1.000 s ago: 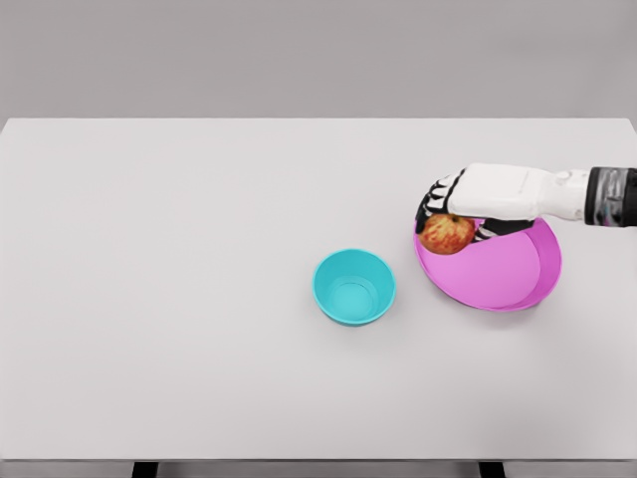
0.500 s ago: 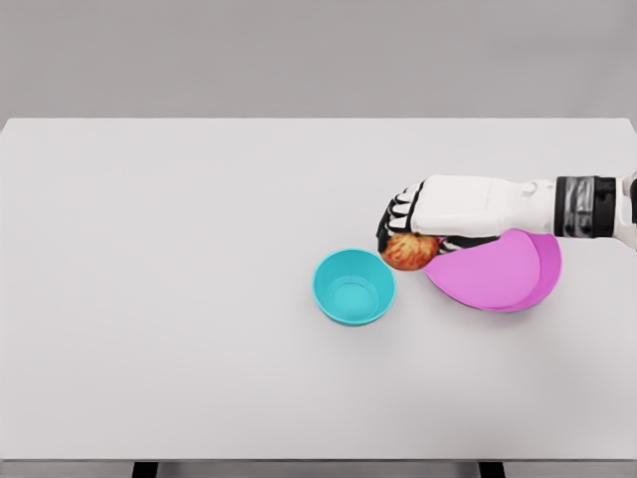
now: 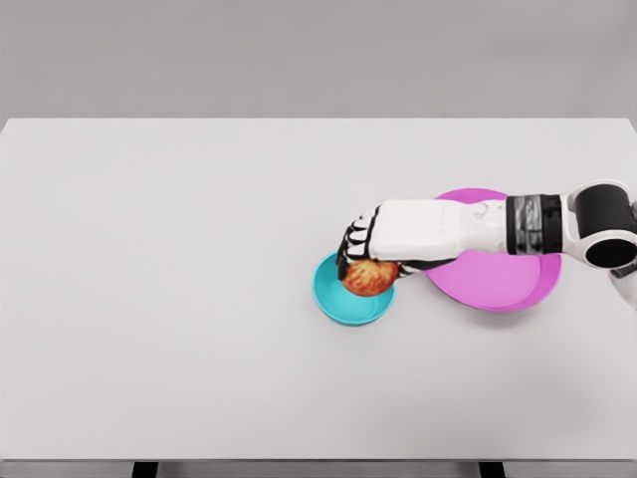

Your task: Put the apple from the pink plate into the blue bowl with your right arm

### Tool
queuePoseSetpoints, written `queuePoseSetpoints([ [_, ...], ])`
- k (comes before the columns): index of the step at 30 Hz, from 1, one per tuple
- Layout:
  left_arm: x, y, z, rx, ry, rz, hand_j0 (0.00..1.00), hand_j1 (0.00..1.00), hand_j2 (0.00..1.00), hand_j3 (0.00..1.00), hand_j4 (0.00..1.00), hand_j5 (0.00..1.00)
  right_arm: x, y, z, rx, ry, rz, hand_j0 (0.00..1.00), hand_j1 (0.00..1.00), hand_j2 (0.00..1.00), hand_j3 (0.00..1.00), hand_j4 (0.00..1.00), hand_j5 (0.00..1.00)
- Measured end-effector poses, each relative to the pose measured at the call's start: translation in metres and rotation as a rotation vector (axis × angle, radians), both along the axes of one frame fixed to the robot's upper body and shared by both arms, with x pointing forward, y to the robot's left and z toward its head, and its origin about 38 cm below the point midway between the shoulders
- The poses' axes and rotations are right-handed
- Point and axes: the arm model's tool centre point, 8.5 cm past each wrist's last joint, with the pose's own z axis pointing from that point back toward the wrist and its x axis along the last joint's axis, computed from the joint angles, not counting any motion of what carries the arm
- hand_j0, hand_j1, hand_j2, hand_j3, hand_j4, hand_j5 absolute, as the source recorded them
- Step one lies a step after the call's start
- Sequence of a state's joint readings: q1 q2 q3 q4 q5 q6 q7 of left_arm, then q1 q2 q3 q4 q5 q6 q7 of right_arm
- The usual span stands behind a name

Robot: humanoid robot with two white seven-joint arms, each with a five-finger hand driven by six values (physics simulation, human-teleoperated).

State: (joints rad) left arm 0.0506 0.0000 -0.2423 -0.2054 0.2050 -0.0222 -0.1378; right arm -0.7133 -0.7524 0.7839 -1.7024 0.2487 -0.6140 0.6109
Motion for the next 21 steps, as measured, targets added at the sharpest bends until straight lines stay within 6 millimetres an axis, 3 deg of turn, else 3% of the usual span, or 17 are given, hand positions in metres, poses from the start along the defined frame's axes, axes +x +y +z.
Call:
queuePoseSetpoints([
  [12,0.0,0.0,0.0,0.0,0.0,0.0,1.0,1.0,1.0,1.0,1.0,1.0,0.0,0.013,-0.012,-0.019,0.003,0.019,0.57,0.57,0.57,0.57,0.57,0.57],
  [21,0.0,0.0,0.0,0.0,0.0,0.0,1.0,1.0,1.0,1.0,1.0,1.0,0.004,0.012,-0.019,-0.031,0.012,0.006,0.58,0.58,0.58,0.58,0.58,0.58],
])
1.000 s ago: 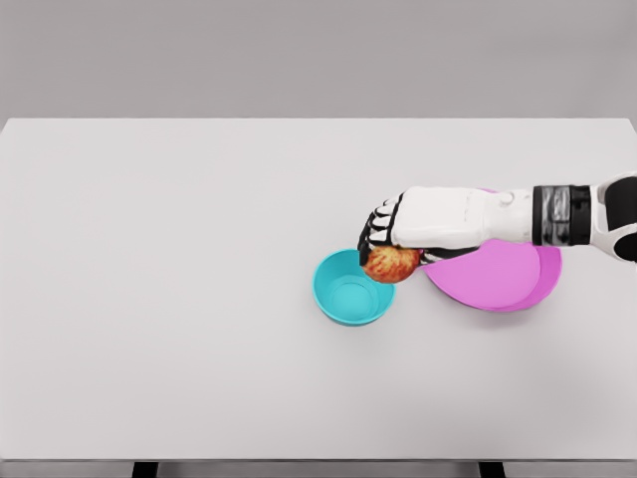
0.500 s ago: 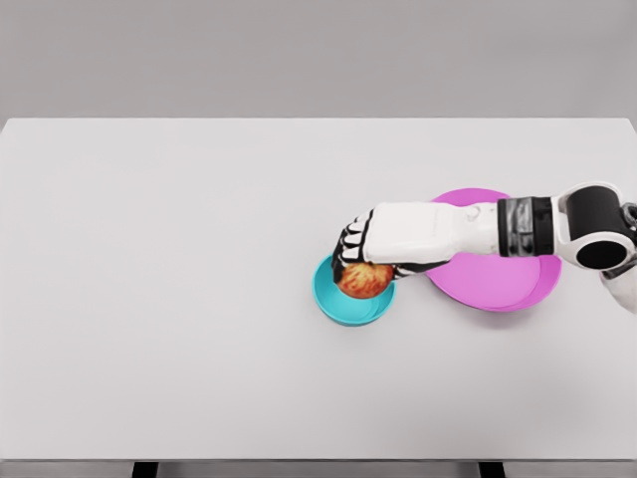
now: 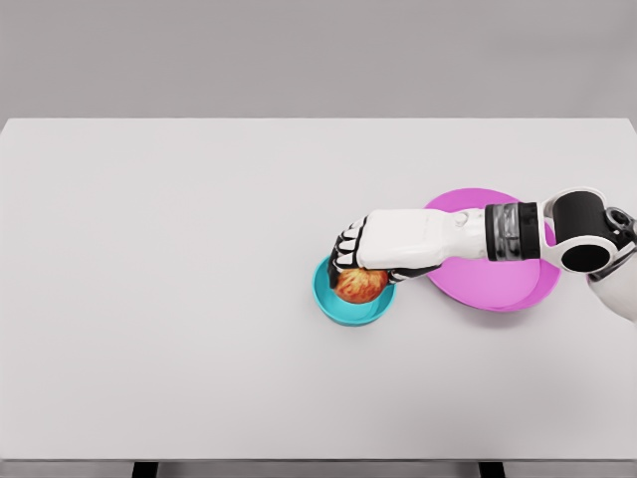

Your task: Put the apple from the pink plate into the blue bowl with your right arm

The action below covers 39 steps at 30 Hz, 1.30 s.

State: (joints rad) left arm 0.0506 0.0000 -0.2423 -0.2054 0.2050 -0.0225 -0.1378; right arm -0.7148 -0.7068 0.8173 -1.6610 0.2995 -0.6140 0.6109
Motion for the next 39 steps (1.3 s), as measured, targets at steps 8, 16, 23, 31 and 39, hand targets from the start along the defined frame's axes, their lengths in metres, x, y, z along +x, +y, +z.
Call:
queuePoseSetpoints([
  [8,0.0,0.0,0.0,0.0,0.0,0.0,1.0,1.0,1.0,1.0,1.0,1.0,0.0,0.0,-0.001,0.0,0.002,-0.001,1.0,1.0,1.0,1.0,1.0,1.0],
  [16,0.0,0.0,0.0,0.0,0.0,0.0,1.0,1.0,1.0,1.0,1.0,1.0,0.0,0.0,-0.001,-0.001,0.002,-0.001,1.0,1.0,1.0,1.0,1.0,1.0],
  [23,0.0,0.0,0.0,0.0,0.0,0.0,1.0,1.0,1.0,1.0,1.0,1.0,0.012,-0.038,0.029,0.019,-0.067,-0.1,1.0,1.0,1.0,1.0,1.0,1.0],
  [31,0.0,0.0,0.0,0.0,0.0,0.0,1.0,1.0,1.0,1.0,1.0,1.0,0.021,-0.134,0.051,0.001,-0.109,-0.349,1.0,1.0,1.0,1.0,1.0,1.0],
  [39,0.0,0.0,0.0,0.0,0.0,0.0,1.0,1.0,1.0,1.0,1.0,1.0,0.027,-0.175,0.049,0.179,-0.108,-0.526,1.0,1.0,1.0,1.0,1.0,1.0],
])
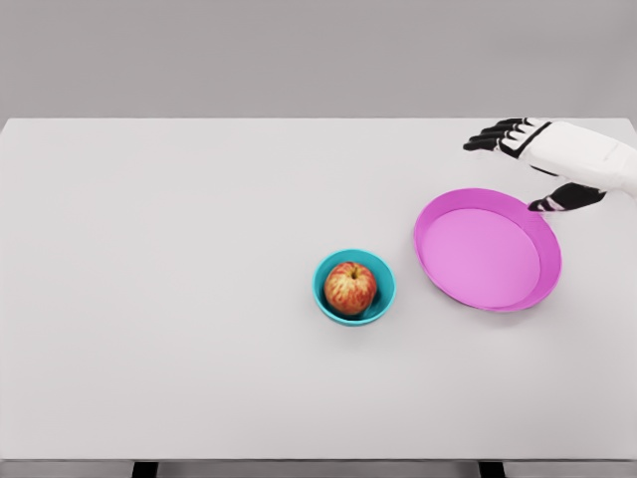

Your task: Put the apple from the pink plate into the blue bowl with your right arm

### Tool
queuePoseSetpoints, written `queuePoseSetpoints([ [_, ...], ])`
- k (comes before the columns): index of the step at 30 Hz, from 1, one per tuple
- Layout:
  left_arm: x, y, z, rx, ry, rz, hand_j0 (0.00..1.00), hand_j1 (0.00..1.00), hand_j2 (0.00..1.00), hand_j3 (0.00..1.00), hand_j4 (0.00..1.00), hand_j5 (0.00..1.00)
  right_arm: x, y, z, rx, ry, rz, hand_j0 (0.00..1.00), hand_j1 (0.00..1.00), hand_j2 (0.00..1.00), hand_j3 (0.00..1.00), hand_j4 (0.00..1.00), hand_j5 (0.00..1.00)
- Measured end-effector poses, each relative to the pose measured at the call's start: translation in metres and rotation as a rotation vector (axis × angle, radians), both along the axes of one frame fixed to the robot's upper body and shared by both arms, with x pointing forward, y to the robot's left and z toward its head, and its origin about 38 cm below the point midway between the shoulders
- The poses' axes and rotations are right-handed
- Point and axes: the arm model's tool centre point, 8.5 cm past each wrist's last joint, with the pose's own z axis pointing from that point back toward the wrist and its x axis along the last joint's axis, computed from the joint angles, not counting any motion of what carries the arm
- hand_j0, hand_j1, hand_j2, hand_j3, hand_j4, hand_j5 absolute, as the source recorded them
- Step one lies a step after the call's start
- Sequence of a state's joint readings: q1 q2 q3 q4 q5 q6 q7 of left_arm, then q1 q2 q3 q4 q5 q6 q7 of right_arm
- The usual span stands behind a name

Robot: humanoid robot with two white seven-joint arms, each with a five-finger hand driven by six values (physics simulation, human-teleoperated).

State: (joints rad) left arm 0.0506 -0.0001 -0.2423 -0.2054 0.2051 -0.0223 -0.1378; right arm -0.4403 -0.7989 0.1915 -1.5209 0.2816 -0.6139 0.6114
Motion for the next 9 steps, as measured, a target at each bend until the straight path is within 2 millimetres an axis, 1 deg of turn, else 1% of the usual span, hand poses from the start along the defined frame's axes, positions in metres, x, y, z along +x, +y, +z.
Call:
queuePoseSetpoints([
  [3,0.0,0.0,0.0,0.0,0.0,0.0,1.0,1.0,1.0,1.0,1.0,1.0,0.0012,-0.0036,0.0048,0.024,-0.019,-0.016,1.0,1.0,1.0,1.0,1.0,1.0],
  [6,0.0,0.0,0.0,0.0,0.0,0.0,1.0,1.0,1.0,1.0,1.0,1.0,-0.0007,-0.006,-0.0002,0.032,-0.01,-0.025,1.0,1.0,1.0,1.0,1.0,1.0],
  [8,0.0082,-0.0004,0.0006,-0.001,-0.016,-0.003,1.0,1.0,1.0,1.0,1.0,1.0,-0.0009,-0.0073,-0.0005,0.034,-0.01,-0.029,1.0,1.0,1.0,1.0,1.0,1.0],
  [9,0.009,-0.0007,0.0007,-0.002,-0.019,-0.003,1.0,1.0,1.0,1.0,1.0,1.0,-0.0008,-0.0079,-0.0001,0.034,-0.011,-0.031,1.0,1.0,1.0,1.0,1.0,1.0],
])
